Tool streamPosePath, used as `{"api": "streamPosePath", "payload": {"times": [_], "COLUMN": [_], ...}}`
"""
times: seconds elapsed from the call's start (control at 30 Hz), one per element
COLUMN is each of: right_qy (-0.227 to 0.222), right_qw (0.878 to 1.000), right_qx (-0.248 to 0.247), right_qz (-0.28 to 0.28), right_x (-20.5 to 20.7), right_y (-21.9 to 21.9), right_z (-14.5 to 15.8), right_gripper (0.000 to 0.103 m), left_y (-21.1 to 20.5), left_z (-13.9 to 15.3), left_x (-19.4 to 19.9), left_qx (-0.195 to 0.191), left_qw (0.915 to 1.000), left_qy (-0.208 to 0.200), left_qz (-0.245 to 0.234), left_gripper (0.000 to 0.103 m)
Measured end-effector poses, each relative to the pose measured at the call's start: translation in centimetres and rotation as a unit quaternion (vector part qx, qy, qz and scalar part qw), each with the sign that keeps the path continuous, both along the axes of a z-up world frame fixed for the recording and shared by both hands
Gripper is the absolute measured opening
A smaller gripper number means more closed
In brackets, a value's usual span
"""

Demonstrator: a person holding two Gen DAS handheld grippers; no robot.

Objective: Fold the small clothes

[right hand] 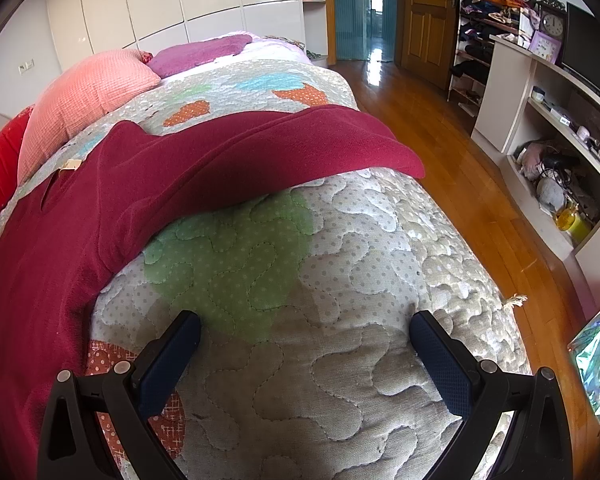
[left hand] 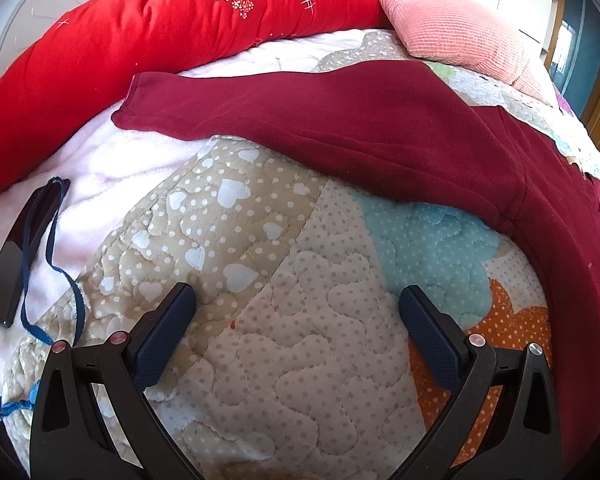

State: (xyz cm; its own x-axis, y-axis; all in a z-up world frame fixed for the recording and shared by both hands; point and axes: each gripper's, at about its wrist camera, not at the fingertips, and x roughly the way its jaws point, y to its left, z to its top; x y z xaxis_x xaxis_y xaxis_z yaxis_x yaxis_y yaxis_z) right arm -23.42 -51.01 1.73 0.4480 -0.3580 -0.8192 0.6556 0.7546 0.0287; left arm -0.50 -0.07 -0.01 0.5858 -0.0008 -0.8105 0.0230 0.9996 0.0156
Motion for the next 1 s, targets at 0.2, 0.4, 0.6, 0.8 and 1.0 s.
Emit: {"api": "streamPosePath", "payload": {"times": [0.2,0.4,0.6,0.8,1.0], "right_qy": [0.007,-0.034,-0.061,-0.09,-0.094], "right_qw": [1.0,0.998,0.998,0.995,0.992], "right_qx": [-0.013,0.006,0.015,0.026,0.022], "right_qz": [-0.013,-0.055,-0.009,0.033,0.078], "right_x": [-0.6,-3.4,-4.6,-4.6,-3.8], "right_y": [0.9,3.1,6.5,10.0,13.2], "right_z": [1.1,4.3,8.1,10.5,12.3], "right_gripper": [0.103,0.103,0.103,0.103,0.103], "left_y": [-0.7,-2.2,-4.4,-6.8,-9.0], "left_z": [1.4,3.6,6.8,8.3,9.1], "left_x": [-1.3,-4.2,-7.4,-9.7,-11.6], "left_qx": [0.024,0.007,-0.004,0.002,0.009], "left_qw": [0.9997,0.9994,0.9969,0.9937,0.9896], "left_qy": [-0.003,-0.02,-0.048,-0.061,-0.067], "left_qz": [0.005,-0.029,-0.062,-0.094,-0.127], "left_gripper": [0.102,0.102,0.102,0.102,0.102]}}
